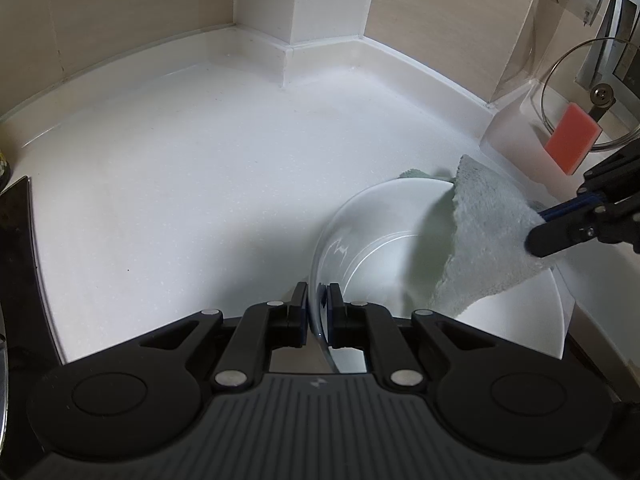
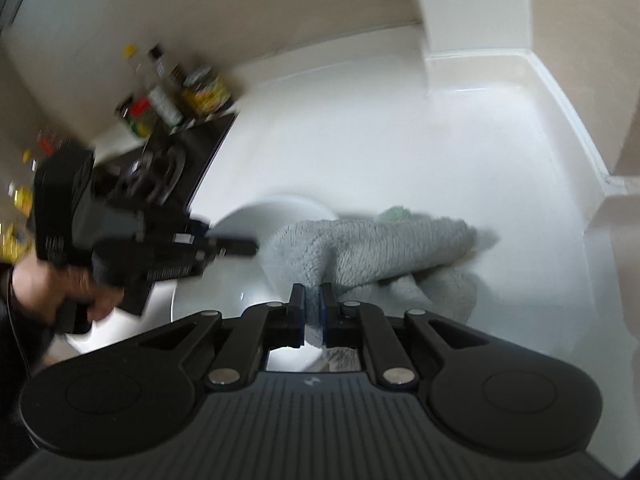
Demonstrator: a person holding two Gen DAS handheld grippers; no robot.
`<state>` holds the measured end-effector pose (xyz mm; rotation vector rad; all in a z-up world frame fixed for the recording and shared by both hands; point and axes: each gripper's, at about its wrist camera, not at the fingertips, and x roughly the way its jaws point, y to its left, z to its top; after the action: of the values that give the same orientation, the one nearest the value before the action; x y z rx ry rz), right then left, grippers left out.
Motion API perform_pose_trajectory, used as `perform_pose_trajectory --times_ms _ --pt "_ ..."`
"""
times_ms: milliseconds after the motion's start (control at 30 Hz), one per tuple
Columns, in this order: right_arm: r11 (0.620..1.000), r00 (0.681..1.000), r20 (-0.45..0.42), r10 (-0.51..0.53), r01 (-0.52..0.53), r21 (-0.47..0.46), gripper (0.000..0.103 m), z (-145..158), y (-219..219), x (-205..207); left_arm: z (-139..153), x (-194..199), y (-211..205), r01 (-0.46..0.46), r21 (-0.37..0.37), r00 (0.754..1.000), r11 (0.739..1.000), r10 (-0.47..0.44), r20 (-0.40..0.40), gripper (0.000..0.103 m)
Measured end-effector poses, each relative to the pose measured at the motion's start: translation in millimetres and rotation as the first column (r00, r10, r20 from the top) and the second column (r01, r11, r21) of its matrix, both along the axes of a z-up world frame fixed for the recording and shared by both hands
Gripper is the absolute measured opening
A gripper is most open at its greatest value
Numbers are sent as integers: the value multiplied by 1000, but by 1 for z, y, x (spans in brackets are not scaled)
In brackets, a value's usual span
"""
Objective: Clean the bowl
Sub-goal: 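Press the grey cloth back into the bowl's bottom with the right gripper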
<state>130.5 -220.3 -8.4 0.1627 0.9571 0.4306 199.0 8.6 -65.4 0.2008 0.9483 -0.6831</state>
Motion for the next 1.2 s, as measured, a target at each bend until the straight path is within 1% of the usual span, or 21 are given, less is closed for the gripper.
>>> perform_pose_trajectory --times_ms 33,67,100,133,233,267,300,400,500,600,667,767,800,867,900,1000,1033,1067,1100,1133,1200 --pt "1000 1000 21 5 -5 -16 9 4 3 -2 0 0 0 0 2 1000 1000 0 0 6" --pt "1000 999 41 8 -7 -29 14 7 6 -4 1 0 0 0 3 1000 1000 0 0 6" --pt "1000 998 64 -4 6 -20 22 10 7 -4 1 0 0 0 5 1000 1000 0 0 6" --pt "999 995 91 -37 37 5 24 15 3 -6 1 0 1 0 6 1000 1000 0 0 6" --pt "992 988 98 -123 119 47 25 18 -5 -6 2 0 0 1 9 1000 1000 -1 1 7" --pt "989 985 82 -149 147 34 25 16 -8 -2 2 0 0 2 10 1000 1000 -2 2 7" --pt "989 987 48 -151 151 -6 26 10 -8 5 2 0 0 3 12 1000 1000 -3 2 7" --pt "992 995 4 -97 97 -84 26 -3 4 18 2 0 -2 9 20 1000 1000 -9 5 7" --pt "989 999 1 -33 32 -147 26 -7 18 35 2 -2 -4 30 38 999 999 -31 17 7" --pt "966 999 -12 52 -53 -251 26 -9 34 51 3 -2 -6 62 60 998 996 -64 25 9" --pt "936 992 -23 128 -128 -328 26 -10 45 59 3 -1 -7 74 70 997 995 -76 23 9" --pt "857 962 -46 268 -260 -445 26 -13 61 68 3 1 -6 65 68 998 996 -67 14 9" --pt "840 953 -58 298 -290 -459 25 -15 63 71 4 2 -5 59 65 998 996 -60 11 9" --pt "867 961 -76 265 -272 -417 21 -17 57 75 3 1 -3 19 40 1000 999 -19 8 7" --pt "903 973 -88 212 -230 -363 21 -16 49 75 2 0 -2 -2 27 1000 1000 1 6 7" --pt "957 992 -97 83 -107 -271 21 -17 34 65 1 -1 2 -62 -10 998 998 62 0 8" --pt "976 993 -115 3 -28 -216 21 -20 27 58 0 -3 1 -66 -11 998 998 66 6 9" --pt "985 988 -136 -72 49 -164 21 -22 21 50 0 -4 1 -70 -12 997 997 70 11 10" --pt "987 982 -150 -114 95 -131 21 -23 18 44 0 -5 1 -60 -15 998 998 61 13 10" --pt "987 981 -154 -120 102 -123 21 -24 18 42 0 -6 1 -51 -13 999 999 51 12 10" --pt "990 978 -172 -122 107 -92 20 -27 14 37 4 -5 -1 11 19 1000 1000 -11 7 8"
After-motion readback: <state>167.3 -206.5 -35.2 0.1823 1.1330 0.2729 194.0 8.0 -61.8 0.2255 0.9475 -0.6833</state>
